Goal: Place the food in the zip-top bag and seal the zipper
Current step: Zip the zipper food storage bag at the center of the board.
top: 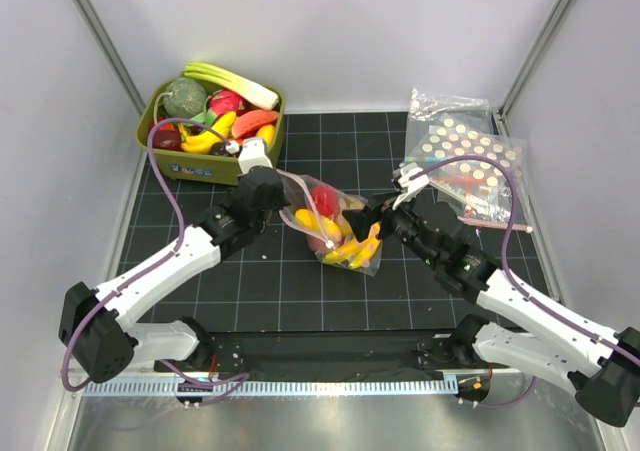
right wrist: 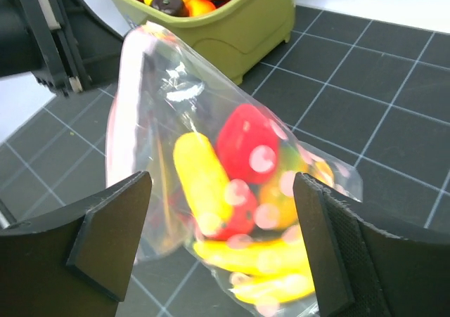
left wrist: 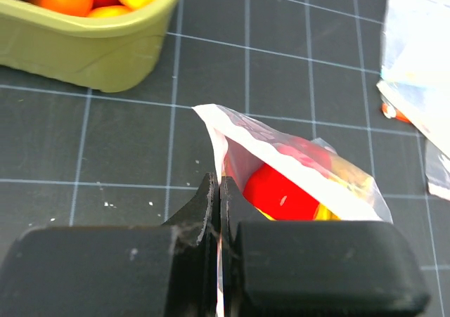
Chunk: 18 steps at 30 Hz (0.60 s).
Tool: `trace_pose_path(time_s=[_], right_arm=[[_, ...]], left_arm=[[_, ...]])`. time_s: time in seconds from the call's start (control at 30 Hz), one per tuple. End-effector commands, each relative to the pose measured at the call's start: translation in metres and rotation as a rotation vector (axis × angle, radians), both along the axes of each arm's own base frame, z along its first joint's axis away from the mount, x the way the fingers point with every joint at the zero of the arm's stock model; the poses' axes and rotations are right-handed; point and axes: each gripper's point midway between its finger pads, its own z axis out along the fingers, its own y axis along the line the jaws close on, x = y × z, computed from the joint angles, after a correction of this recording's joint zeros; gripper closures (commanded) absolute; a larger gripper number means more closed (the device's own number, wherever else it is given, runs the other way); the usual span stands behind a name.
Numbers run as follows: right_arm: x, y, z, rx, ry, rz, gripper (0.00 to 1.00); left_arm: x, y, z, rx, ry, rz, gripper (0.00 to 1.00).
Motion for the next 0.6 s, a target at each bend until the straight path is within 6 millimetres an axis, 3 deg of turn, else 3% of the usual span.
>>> trace_pose_path(time_s=[0.0,0.07,0.13,0.23,0.57], right_arm=[[-0.001,0.005,0.023,0.029,-0.135,0.038,0.14],[-0.007,0.016,0.011,0.019,-0.141,0.110,0.17],[-0.027,0.042,0.005,-0.004,-0.171,0.306,0.16],[-0.038,0.059,-0.012,-0.073,-0.195,0.404,0.19],[-0.043,0.073,-0.044,-0.218,-0.248,0.430,0.30]], left_arm=[[0.010,0.018,0.008,-0.023,-0.040,0.099,1.00],[0.011,0.023,0.005,-0.023,-0.035,0.116,1.00],[0.013,0.028,0.004,-0.013,-0.033,0.131,1.00],[0.018,0.038,-0.002,0.015,-0.022,0.166,1.00],[0.031,0.049,-0.025,0.069,0.038,0.216,1.00]])
